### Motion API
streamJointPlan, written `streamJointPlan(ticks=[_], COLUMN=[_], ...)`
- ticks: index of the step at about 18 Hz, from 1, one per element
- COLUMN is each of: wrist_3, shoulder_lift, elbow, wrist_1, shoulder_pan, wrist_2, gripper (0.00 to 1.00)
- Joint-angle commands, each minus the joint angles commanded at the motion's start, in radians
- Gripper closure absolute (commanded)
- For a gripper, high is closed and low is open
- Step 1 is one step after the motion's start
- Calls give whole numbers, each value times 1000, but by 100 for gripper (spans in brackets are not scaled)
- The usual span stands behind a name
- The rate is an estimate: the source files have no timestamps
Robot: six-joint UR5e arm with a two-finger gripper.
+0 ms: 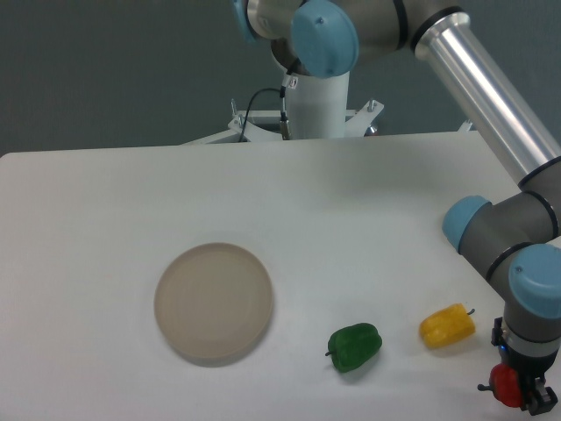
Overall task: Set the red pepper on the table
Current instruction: 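Lift the red bell pepper in the gripper and carry it toward the table center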
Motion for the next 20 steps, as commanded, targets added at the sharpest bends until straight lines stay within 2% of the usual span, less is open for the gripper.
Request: streamJointPlan(ticks=[4, 8, 14, 17, 20], wrist_3=[-5, -17, -49, -72, -103], shoulder_lift=[12, 55, 207, 313, 394], elbow=[-14, -47, -217, -361, -492], wrist_1=[-9, -72, -110, -109, -103], shoulder_pan=[-5, -11, -34, -48, -67], wrist_2=[-2, -3, -5, -29, -43], gripper=[33, 33, 33, 33, 33])
